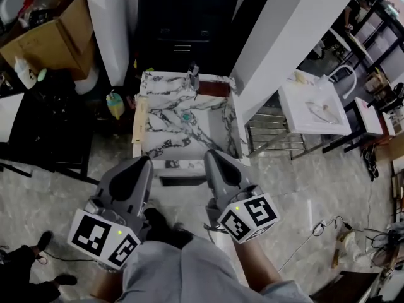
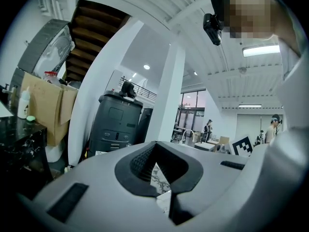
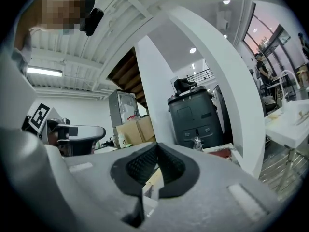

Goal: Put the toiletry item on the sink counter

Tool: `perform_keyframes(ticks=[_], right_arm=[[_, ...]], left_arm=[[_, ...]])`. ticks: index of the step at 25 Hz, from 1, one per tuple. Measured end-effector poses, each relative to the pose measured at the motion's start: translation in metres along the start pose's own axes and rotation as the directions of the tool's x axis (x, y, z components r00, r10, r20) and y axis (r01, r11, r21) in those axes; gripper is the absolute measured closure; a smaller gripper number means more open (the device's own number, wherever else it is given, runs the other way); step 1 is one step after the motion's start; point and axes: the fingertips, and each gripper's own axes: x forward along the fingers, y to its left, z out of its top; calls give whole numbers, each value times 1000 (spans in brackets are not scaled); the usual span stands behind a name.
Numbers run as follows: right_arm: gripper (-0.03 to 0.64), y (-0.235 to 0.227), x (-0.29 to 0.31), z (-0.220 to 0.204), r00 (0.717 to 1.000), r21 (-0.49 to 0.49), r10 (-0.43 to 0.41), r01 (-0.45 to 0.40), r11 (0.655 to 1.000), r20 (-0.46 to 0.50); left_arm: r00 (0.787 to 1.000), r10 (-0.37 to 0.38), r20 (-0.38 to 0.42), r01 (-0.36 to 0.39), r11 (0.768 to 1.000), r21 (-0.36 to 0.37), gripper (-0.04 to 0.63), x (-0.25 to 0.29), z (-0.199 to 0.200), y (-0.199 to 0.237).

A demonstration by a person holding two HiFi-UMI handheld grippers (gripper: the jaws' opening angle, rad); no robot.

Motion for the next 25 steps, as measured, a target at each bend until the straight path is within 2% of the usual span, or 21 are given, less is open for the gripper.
perform_keyframes(ticks=[11, 25], right_arm=[[620, 5, -50, 7, 999, 3, 22, -22, 1000, 29], [620, 2, -73, 8, 999, -5, 23, -23, 1000, 32]], left_arm=[[1000, 19, 15, -19, 1000, 16, 591, -25, -8, -37], [999, 20, 37, -20, 1000, 14, 591, -30, -11, -57]])
